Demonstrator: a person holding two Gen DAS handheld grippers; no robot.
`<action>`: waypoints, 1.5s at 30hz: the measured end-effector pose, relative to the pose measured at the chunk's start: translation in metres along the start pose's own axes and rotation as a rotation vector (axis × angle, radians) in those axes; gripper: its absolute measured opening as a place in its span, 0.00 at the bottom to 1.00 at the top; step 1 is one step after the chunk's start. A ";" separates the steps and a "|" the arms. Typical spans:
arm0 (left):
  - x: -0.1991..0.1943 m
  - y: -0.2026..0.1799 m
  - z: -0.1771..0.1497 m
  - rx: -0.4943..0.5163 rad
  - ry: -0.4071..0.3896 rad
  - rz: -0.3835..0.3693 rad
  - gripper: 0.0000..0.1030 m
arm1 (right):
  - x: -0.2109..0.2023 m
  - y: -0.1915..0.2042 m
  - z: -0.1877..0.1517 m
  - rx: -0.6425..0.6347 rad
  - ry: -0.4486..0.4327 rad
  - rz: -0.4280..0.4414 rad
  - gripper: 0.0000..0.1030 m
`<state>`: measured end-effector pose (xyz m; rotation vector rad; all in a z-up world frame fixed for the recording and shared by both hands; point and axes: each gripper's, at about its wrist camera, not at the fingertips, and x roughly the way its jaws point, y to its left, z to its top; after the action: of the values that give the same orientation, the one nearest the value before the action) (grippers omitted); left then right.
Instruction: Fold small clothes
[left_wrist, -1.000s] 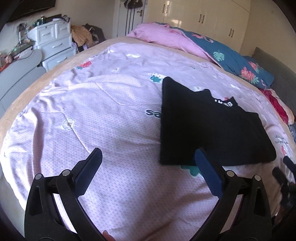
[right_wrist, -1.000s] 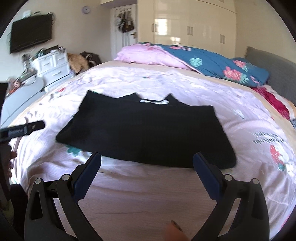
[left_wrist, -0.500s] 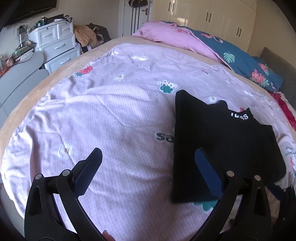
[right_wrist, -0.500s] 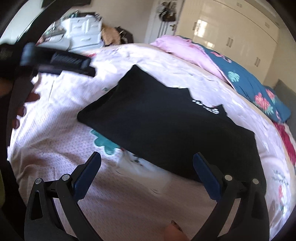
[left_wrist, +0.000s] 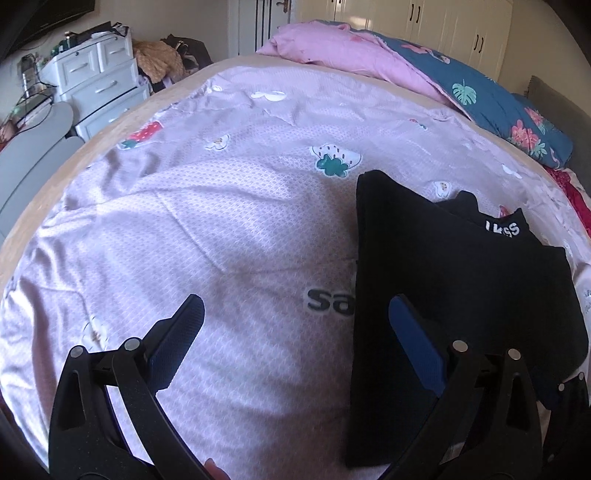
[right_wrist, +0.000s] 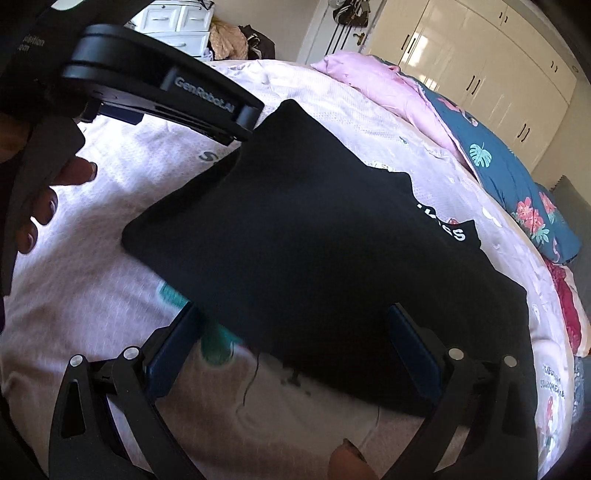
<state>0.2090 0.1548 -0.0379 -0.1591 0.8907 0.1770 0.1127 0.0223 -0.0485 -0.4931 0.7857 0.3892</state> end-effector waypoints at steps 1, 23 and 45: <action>0.002 -0.001 0.002 -0.002 0.002 -0.004 0.91 | 0.003 -0.001 0.003 0.002 0.005 -0.005 0.96; 0.050 -0.014 0.037 -0.048 0.080 -0.069 0.91 | 0.015 -0.013 0.023 -0.040 -0.079 -0.033 0.80; 0.050 -0.039 0.037 -0.028 0.112 -0.140 0.91 | -0.033 -0.030 0.020 0.063 -0.256 0.047 0.08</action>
<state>0.2770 0.1293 -0.0517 -0.2582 0.9854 0.0508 0.1177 0.0041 -0.0041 -0.3580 0.5608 0.4603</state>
